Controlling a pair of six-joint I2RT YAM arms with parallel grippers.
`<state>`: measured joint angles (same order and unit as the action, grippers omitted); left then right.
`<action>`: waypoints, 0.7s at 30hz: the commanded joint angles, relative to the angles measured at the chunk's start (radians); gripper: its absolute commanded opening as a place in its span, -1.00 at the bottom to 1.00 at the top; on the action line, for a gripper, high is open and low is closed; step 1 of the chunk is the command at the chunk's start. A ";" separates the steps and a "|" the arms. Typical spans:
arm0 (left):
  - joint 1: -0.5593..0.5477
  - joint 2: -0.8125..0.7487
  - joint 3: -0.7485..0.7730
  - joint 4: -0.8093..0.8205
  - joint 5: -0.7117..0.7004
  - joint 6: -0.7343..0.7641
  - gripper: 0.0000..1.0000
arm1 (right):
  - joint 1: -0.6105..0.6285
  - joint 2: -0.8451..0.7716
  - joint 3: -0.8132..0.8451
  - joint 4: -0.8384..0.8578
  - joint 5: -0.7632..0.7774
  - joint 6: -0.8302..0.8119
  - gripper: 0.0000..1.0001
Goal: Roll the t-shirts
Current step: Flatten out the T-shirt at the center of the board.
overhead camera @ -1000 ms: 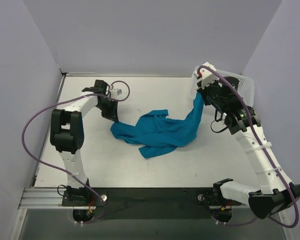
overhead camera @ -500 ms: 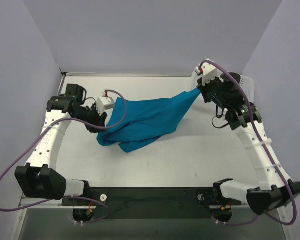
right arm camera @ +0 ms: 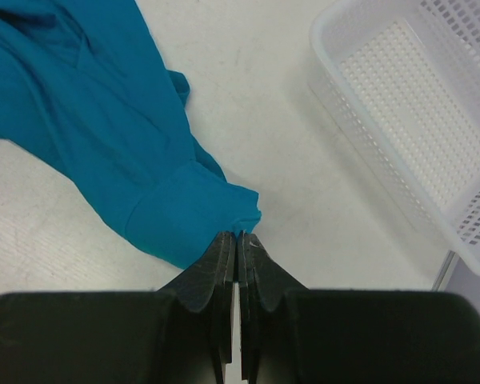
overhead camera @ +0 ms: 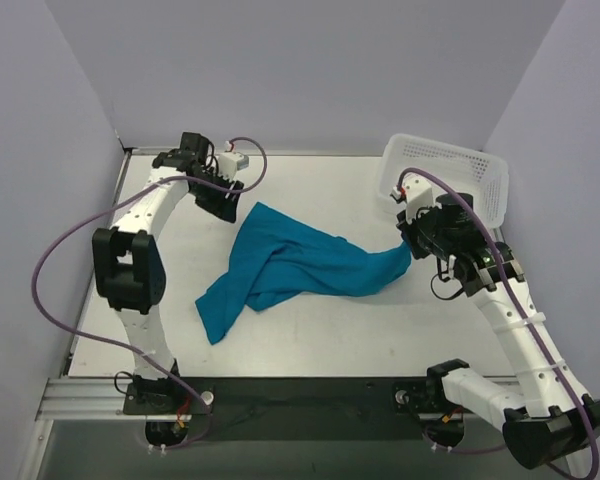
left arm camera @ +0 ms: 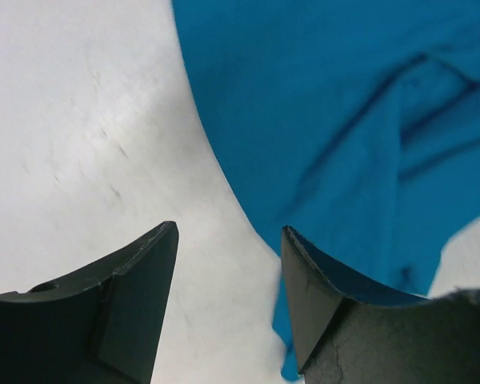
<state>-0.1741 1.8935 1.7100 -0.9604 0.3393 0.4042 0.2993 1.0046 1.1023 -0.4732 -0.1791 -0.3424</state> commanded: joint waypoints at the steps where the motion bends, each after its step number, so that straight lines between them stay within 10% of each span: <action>1: 0.012 0.207 0.196 0.158 0.049 -0.195 0.30 | -0.017 0.008 -0.009 0.004 0.018 0.008 -1.00; 21: -0.045 0.636 0.573 0.249 0.073 -0.297 0.24 | -0.066 0.117 0.031 -0.047 0.024 0.033 -1.00</action>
<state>-0.2070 2.5229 2.2559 -0.7406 0.4263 0.1154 0.2462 1.1118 1.0897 -0.5018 -0.1707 -0.3183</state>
